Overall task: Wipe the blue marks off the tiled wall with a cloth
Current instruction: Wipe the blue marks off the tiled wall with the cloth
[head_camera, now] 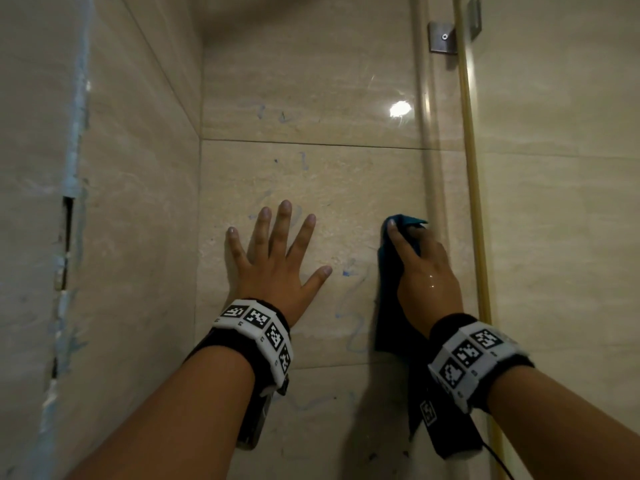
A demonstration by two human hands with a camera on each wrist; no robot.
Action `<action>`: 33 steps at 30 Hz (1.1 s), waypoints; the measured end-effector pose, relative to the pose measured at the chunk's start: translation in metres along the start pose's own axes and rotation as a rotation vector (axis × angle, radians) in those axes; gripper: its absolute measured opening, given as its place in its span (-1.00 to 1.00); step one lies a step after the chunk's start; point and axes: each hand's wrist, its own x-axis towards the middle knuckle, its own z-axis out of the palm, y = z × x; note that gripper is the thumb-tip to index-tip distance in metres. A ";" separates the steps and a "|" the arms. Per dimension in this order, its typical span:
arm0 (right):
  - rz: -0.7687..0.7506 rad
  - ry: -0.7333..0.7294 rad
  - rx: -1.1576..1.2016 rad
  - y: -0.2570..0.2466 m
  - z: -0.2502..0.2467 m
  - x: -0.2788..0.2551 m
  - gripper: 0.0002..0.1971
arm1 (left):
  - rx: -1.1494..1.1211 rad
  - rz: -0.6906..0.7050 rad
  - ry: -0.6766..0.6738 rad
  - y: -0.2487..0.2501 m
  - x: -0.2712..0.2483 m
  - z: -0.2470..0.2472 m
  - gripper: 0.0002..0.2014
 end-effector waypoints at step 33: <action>-0.315 0.095 -0.012 -0.014 0.019 -0.008 -0.29 | 0.021 0.001 0.006 0.001 0.000 0.001 -0.23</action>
